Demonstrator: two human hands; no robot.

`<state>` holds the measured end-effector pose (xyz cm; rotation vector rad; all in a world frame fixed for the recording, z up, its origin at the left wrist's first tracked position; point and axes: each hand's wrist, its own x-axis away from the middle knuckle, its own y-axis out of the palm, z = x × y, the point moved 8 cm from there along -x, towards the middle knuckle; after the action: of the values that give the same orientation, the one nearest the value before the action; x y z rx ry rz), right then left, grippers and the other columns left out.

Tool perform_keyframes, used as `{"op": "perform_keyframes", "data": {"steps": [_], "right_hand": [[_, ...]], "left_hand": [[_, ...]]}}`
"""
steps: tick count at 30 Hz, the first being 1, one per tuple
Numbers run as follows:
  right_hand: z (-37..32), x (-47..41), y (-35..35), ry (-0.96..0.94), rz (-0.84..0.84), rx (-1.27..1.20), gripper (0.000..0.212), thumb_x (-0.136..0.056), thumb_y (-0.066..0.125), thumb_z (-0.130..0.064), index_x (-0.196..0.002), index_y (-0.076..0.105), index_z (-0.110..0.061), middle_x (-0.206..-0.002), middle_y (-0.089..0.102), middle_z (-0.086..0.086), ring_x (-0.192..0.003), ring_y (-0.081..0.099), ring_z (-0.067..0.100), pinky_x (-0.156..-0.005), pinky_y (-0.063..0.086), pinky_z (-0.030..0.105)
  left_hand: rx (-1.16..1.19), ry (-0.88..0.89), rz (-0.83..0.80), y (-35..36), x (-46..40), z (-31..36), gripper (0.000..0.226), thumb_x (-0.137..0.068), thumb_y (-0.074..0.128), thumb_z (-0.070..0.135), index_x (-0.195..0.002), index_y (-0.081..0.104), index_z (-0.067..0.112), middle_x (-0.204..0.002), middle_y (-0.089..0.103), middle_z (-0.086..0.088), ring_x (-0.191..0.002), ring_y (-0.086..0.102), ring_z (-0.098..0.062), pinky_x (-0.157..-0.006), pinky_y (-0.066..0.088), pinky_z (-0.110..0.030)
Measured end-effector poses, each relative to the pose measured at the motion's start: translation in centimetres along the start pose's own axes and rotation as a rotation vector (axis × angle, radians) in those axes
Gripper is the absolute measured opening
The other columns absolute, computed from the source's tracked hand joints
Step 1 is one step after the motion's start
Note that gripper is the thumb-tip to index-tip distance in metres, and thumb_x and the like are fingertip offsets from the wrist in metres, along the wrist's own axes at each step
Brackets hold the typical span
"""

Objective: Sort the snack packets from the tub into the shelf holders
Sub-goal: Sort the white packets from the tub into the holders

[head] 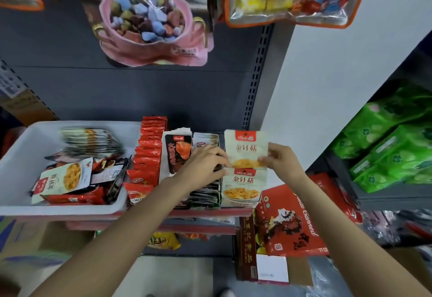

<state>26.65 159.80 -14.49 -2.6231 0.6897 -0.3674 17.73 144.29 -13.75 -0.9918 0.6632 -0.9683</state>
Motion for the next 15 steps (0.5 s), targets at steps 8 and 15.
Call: {"op": "perform_keyframes", "data": {"steps": [8,15], "right_hand": [[-3.1,-0.4,-0.1,-0.182,0.116,0.272,0.011,-0.092,0.055,-0.010,-0.087,0.057,-0.019,-0.087,0.066,0.002,-0.078,0.064,0.016,-0.066,0.055,0.027],[-1.8,-0.8,0.2,-0.050,0.093,0.411,0.010,-0.093,0.052,-0.004,-0.088,0.054,-0.012,-0.098,0.066,0.011,-0.085,0.064,0.027,-0.062,0.049,0.029]], "left_hand": [[0.213,-0.085,0.078,0.0,0.1,-0.8,0.020,-0.086,0.066,0.022,-0.106,0.069,0.023,-0.121,0.046,0.007,-0.117,0.039,-0.008,-0.106,0.034,-0.033],[0.187,-0.086,0.109,-0.7,-0.1,-1.1,0.019,-0.084,0.069,0.024,-0.102,0.070,0.026,-0.122,0.048,0.007,-0.116,0.043,-0.009,-0.107,0.034,-0.041]]}}
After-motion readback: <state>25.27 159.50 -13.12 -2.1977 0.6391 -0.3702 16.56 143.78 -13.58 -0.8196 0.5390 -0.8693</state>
